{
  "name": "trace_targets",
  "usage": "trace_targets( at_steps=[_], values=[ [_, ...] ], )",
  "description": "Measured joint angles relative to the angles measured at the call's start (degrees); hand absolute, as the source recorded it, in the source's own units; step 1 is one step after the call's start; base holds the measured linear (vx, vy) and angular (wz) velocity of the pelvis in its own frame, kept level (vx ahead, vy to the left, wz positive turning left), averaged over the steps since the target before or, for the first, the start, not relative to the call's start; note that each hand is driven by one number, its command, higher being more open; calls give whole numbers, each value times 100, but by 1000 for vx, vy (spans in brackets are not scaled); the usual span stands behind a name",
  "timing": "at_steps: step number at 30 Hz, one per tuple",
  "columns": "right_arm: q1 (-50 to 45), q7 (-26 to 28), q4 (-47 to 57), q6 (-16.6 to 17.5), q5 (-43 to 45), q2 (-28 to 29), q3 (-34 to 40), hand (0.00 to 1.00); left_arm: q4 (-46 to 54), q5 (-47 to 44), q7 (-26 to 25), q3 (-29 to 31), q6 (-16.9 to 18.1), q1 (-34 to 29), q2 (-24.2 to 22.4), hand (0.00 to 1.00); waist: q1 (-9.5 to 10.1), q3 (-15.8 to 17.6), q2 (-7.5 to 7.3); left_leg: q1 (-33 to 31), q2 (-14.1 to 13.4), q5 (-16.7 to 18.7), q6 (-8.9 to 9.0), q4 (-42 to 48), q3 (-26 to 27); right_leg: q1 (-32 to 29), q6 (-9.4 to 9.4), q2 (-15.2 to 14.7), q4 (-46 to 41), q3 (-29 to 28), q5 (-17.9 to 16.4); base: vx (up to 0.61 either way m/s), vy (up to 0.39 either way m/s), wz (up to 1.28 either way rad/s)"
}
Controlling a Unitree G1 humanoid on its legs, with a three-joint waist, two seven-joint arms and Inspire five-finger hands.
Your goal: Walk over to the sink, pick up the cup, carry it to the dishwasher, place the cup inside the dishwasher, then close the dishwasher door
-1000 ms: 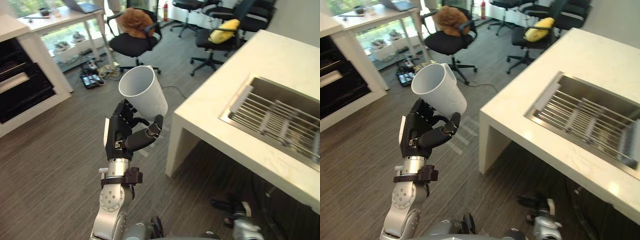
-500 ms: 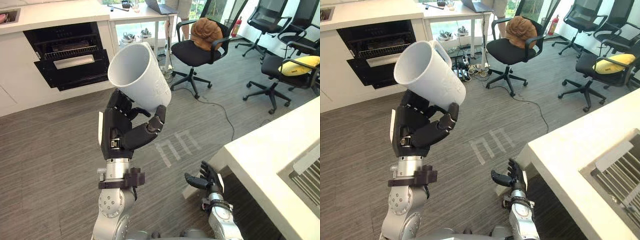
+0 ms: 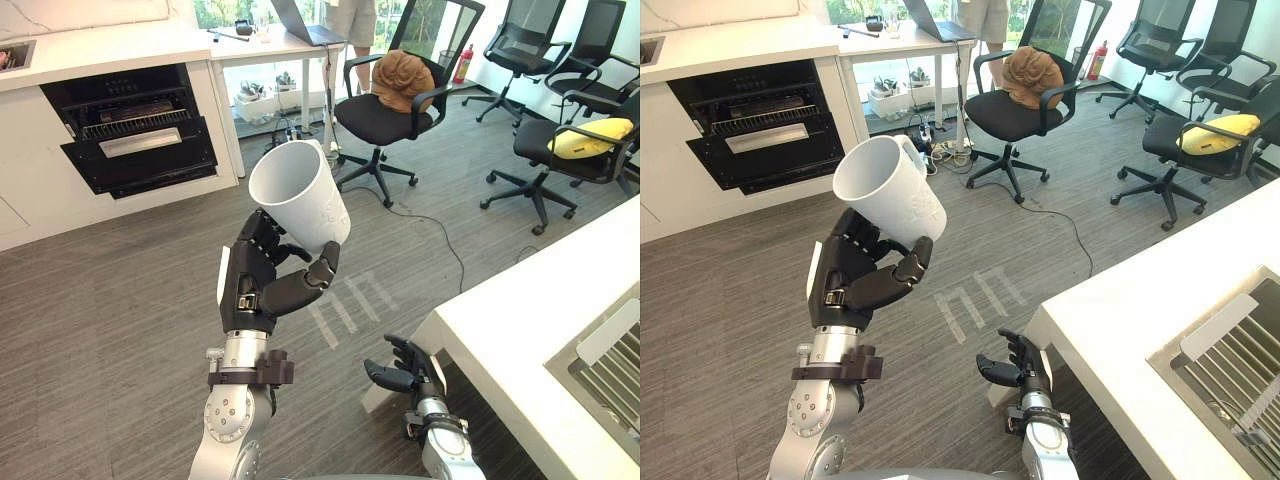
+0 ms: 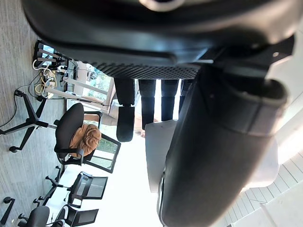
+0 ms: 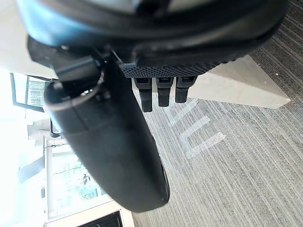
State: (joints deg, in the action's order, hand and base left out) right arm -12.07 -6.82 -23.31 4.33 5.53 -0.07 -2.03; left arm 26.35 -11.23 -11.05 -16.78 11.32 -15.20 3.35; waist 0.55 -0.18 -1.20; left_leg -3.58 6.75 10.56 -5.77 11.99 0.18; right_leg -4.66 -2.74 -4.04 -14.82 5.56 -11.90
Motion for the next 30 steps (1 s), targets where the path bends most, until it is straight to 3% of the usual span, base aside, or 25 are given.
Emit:
trace_targets(
  at_steps=[11,18,30],
  values=[
    [35,-116,55,11,222,-36,-184,90,0,-5,9,6,0,-162,23,30,-33,-45,61,24,24,-461,60,-495,-366,-4,100,-18,184,327,165,-13,-54,17],
    [454,-44,379,122,208,-80,-649,90,0,-5,25,49,0,-224,47,30,8,-45,62,105,-69,-706,99,-800,-249,-104,192,73,194,203,324,-48,-43,-8],
    [735,-15,524,151,101,-122,-852,90,8,-5,41,143,0,-221,23,30,20,-43,61,82,-92,-807,107,-958,-195,-206,196,98,229,144,382,8,0,-3]
  ],
)
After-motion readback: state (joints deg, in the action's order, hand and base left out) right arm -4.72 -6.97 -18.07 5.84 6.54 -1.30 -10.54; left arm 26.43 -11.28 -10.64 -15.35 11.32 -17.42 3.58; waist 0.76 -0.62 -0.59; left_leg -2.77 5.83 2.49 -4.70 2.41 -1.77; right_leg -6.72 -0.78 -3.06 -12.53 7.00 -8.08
